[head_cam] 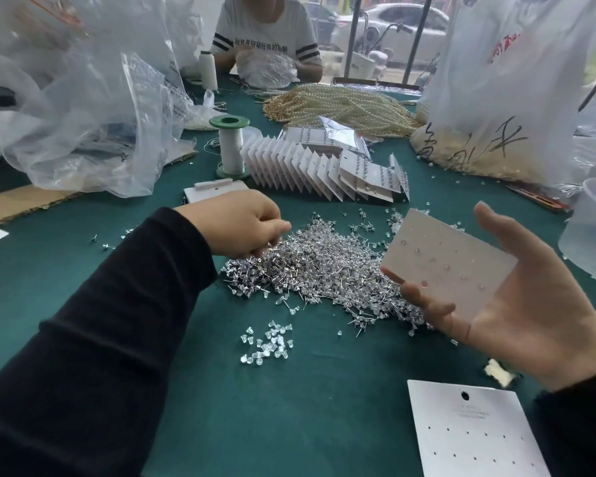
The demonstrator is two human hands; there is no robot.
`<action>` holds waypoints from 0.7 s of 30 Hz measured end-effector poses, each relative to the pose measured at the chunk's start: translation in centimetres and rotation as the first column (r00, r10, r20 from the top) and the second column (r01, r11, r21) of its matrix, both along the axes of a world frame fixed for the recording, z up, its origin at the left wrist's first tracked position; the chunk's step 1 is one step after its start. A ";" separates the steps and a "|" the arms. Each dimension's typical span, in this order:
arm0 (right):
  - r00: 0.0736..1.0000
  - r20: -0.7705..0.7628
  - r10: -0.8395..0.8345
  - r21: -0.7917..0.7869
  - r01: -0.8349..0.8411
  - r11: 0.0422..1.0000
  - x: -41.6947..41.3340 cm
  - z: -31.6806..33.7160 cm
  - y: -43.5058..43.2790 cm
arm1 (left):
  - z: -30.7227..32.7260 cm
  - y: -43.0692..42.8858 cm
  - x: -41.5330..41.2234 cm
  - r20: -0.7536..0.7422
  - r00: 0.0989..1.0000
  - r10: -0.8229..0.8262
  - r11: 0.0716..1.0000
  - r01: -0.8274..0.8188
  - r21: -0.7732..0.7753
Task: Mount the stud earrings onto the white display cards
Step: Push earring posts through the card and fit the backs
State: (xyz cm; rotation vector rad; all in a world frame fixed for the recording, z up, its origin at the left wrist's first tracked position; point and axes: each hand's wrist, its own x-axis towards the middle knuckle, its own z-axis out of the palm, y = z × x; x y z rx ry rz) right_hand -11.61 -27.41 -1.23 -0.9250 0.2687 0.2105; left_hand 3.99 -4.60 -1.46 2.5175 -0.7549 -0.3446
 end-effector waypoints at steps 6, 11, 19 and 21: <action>0.999 0.029 -0.017 0.050 0.015 0.999 0.3 -0.4 0.2 | 0.3 0.2 0.0 -0.072 0.997 -0.022 0.984 0.009 -0.179; 0.999 0.045 0.028 0.064 -0.031 0.997 0.4 -0.6 0.7 | 0.9 -0.5 -1.2 -0.139 0.988 -0.063 0.878 -0.011 -0.478; 0.994 0.054 0.096 0.010 -0.097 0.995 0.5 -0.8 1.8 | 0.8 -2.6 -3.5 -0.330 0.909 -0.256 0.701 -0.060 -0.710; 0.994 0.051 0.097 0.011 -0.098 0.995 0.6 -0.8 1.9 | 0.7 -3.0 -3.9 -0.295 0.917 -0.268 0.663 -0.047 -0.748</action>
